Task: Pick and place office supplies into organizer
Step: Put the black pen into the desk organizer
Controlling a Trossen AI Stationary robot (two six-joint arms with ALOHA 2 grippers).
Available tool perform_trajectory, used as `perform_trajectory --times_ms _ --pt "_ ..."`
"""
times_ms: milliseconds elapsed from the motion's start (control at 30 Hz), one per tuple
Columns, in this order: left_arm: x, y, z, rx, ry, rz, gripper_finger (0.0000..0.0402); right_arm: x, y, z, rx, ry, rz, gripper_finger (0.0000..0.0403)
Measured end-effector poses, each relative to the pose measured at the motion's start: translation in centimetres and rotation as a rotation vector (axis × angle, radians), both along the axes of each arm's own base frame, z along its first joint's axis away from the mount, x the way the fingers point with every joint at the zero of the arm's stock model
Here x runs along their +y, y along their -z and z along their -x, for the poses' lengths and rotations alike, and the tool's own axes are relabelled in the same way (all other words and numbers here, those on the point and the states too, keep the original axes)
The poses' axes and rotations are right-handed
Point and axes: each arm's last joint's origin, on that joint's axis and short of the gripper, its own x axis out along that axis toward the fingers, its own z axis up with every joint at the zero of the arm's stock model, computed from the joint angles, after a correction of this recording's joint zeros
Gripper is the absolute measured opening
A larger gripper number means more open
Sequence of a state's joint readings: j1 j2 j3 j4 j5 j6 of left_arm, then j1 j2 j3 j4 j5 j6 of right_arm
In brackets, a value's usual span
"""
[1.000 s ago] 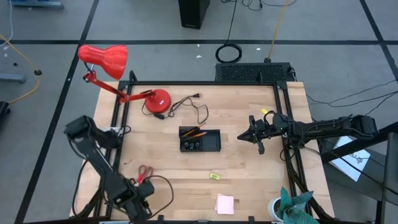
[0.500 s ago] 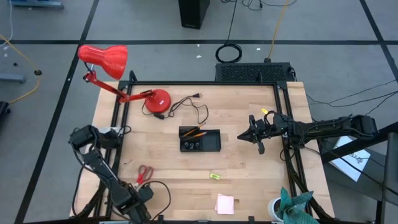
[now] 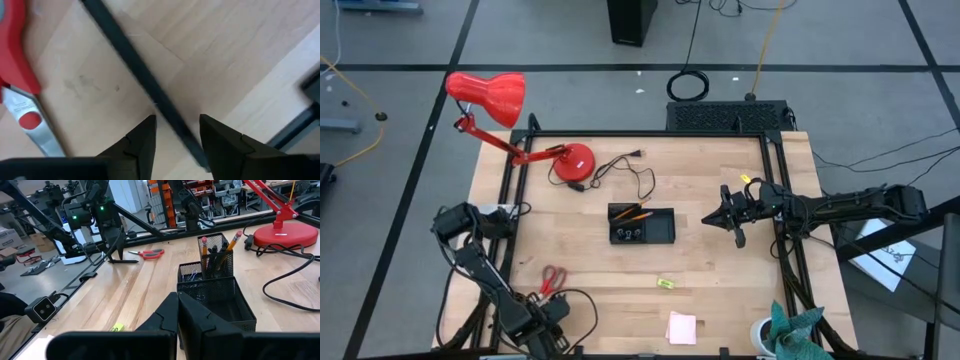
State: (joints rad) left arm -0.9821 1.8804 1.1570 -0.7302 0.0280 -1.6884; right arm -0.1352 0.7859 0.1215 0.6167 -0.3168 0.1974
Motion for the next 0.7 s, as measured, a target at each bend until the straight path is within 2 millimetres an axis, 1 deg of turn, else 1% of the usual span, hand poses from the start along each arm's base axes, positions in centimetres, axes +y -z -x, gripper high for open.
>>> perform_trajectory --times_ms 133,333,533,700 --pt "0.0 0.9 -0.5 -0.002 0.017 -0.016 0.0128 0.0 0.0 0.0 -0.001 0.0 0.0 0.0004" --pt "1.1 1.1 -2.5 -0.003 0.023 0.021 0.01 0.0 0.0 0.0 0.0 0.001 0.0 0.0004" --pt "2.6 1.1 -4.8 -0.03 0.101 0.048 0.0101 0.0 0.0 0.0 0.0 0.001 0.0 0.0004" --pt "3.7 1.2 -6.0 -0.065 0.226 0.031 0.0094 0.0 0.0 0.0 0.0 0.001 0.0 0.0004"
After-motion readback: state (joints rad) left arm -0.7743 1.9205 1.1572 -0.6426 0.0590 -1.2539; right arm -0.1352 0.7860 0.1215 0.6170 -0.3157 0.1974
